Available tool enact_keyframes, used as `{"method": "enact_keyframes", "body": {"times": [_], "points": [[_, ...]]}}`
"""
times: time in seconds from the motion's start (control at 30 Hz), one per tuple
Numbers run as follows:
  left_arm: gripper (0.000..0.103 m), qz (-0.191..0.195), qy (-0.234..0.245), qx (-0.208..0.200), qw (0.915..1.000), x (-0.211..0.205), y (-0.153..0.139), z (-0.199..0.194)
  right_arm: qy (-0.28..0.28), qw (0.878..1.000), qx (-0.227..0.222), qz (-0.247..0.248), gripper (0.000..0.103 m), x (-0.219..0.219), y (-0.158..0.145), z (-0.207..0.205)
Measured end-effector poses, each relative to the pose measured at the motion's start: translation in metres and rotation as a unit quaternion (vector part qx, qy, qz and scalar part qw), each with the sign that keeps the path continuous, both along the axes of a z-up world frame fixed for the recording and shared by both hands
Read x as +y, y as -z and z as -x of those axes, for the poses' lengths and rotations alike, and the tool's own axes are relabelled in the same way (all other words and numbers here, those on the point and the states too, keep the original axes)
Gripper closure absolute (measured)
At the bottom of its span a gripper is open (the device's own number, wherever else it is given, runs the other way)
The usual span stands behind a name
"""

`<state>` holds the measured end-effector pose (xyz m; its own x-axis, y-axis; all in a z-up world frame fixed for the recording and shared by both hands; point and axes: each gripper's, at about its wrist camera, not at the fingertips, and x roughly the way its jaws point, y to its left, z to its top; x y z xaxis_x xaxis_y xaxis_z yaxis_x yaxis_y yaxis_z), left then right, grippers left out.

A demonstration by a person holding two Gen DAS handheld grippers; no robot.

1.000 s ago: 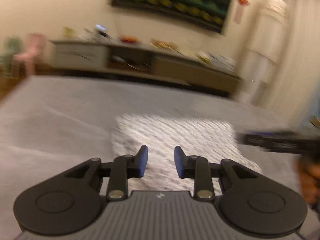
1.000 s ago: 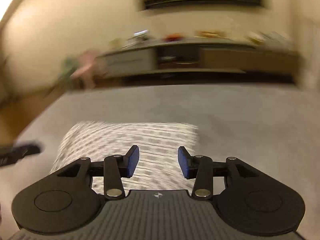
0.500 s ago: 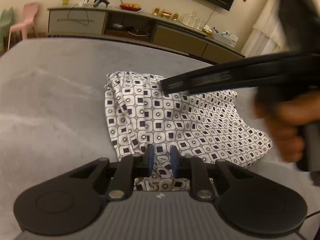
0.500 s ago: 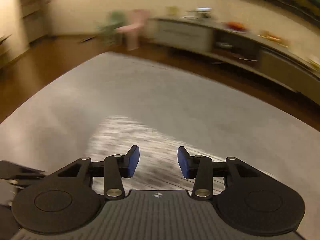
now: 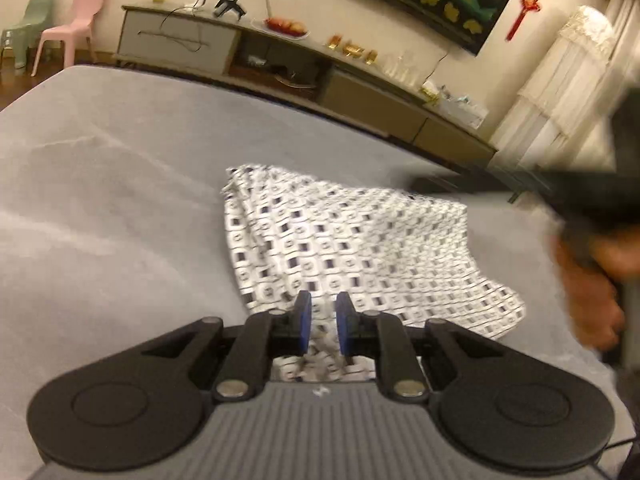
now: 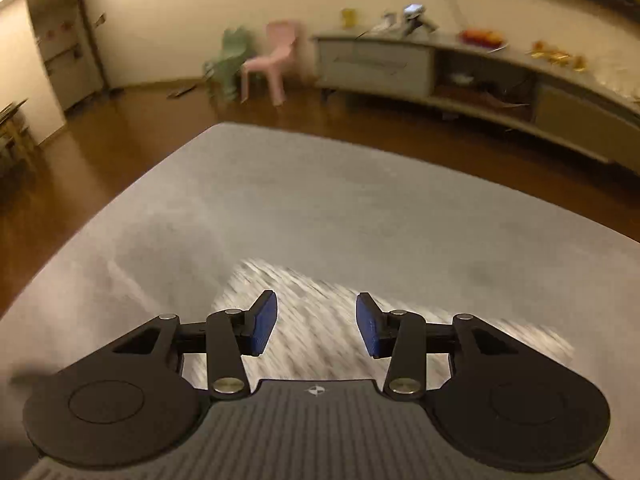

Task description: Fold clothes

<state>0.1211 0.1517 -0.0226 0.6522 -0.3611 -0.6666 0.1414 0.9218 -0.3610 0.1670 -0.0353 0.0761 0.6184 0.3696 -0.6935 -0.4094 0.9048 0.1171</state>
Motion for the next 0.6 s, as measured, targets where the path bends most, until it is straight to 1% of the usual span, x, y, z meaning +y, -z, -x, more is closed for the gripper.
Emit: {"method": "enact_keyframes", "body": {"times": [0.07,0.13,0.2,0.23,0.3,0.33,0.4,0.43,0.5,0.53,0.57,0.6], "points": [[0.086,-0.011,-0.003,0.016,0.9998,-0.004,0.006,-0.004,0.031,0.999,-0.004,0.022,0.057,-0.035,0.013,0.02],[0.085,-0.023,-0.001,0.011,0.9997,-0.009,0.006,-0.006,0.059,0.997,0.013,0.038,0.057,-0.063,0.035,0.03],[0.085,-0.025,-0.004,0.008,0.9996,-0.009,0.006,-0.006,0.084,0.995,0.022,0.058,0.057,-0.082,0.06,0.028],[0.085,-0.022,-0.009,0.009,0.9997,-0.007,0.004,-0.005,0.099,0.993,0.02,0.063,0.055,-0.091,0.068,0.025],[0.084,-0.023,-0.031,0.001,0.9993,-0.006,-0.001,-0.001,0.136,0.99,0.01,0.047,0.056,-0.103,0.067,0.026],[0.084,-0.02,-0.037,-0.006,0.9991,-0.005,-0.006,0.002,0.141,0.989,0.0,0.039,0.056,-0.104,0.063,0.031],[0.083,-0.011,-0.016,-0.025,0.9995,-0.012,-0.017,0.007,0.104,0.994,-0.022,0.018,0.056,-0.095,0.054,0.049],[0.082,-0.013,-0.003,-0.03,0.9995,-0.017,-0.02,0.009,0.082,0.996,-0.027,0.01,0.056,-0.09,0.052,0.058],[0.081,-0.047,0.007,-0.016,0.9987,-0.028,-0.012,0.005,0.043,0.999,-0.02,0.004,0.057,-0.081,0.056,0.068],[0.086,-0.053,0.004,-0.004,0.9986,-0.03,-0.004,-0.001,0.042,0.999,-0.009,0.01,0.058,-0.081,0.064,0.066],[0.089,-0.057,0.0,0.005,0.9984,-0.031,0.003,-0.005,0.052,0.998,0.001,0.018,0.058,-0.085,0.072,0.065],[0.09,-0.058,-0.004,0.004,0.9983,-0.03,0.003,-0.006,0.062,0.998,0.008,0.02,0.054,-0.089,0.077,0.063]]}}
